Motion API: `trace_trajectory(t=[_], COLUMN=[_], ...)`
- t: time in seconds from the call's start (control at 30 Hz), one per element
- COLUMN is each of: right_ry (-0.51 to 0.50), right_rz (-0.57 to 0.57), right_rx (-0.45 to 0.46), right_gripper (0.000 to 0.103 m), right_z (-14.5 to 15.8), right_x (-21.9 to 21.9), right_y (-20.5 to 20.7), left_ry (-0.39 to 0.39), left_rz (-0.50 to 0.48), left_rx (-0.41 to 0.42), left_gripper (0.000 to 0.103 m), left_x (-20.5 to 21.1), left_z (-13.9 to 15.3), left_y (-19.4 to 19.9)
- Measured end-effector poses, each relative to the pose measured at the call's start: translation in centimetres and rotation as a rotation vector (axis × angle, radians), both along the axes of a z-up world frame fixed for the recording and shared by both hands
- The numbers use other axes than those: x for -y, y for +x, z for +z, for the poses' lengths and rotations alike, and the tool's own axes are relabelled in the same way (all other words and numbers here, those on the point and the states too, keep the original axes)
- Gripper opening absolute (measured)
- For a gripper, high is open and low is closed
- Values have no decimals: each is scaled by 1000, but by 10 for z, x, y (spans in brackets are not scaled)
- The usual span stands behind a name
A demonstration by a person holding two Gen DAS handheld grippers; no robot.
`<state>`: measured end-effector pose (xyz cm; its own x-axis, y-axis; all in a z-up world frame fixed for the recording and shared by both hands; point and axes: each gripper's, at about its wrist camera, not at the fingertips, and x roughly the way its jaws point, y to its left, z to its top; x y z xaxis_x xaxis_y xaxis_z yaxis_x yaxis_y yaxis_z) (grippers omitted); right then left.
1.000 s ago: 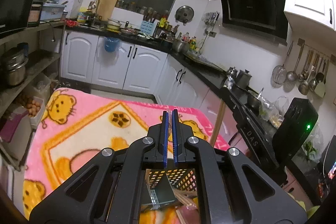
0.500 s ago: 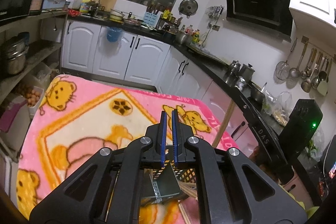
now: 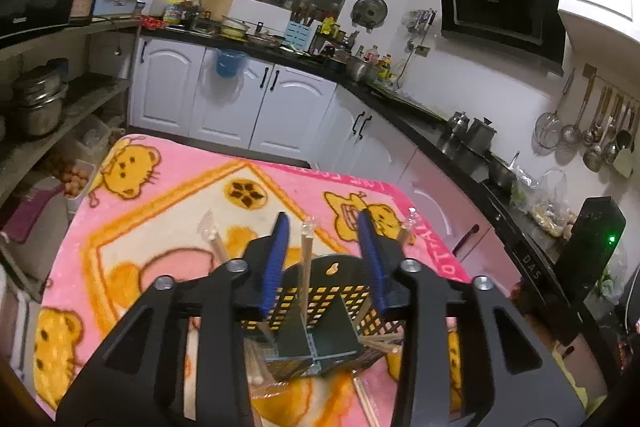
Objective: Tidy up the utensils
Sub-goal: 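Withdraw both open grippers from the caddy toward the chopsticks on the blanket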
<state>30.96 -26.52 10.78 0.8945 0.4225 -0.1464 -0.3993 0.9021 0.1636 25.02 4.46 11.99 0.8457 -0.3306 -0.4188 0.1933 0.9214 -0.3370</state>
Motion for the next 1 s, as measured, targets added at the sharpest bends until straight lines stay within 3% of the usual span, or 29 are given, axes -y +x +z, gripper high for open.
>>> trace_trajectory(t=[0.33,0.5,0.83,1.0], right_ry=[-48,-60,-47,-52], right_rz=[-20,-3,15,21], right_rx=[-187,-211,-234,-236], right_gripper=[40,46,64,66], right_z=[-18,-23,-27,-29], right_x=[3,4,13,18], right_y=[-6,-16,-36,-48], left_ry=[35,51,61,73], left_rz=[10,13,22,40], left_rx=[-2,7,2,-5], left_gripper=[73,91,92,92], left_x=[0,2,6,6], left_z=[-5,-7,-13,-17], left_y=[-15,-26,-44,-53])
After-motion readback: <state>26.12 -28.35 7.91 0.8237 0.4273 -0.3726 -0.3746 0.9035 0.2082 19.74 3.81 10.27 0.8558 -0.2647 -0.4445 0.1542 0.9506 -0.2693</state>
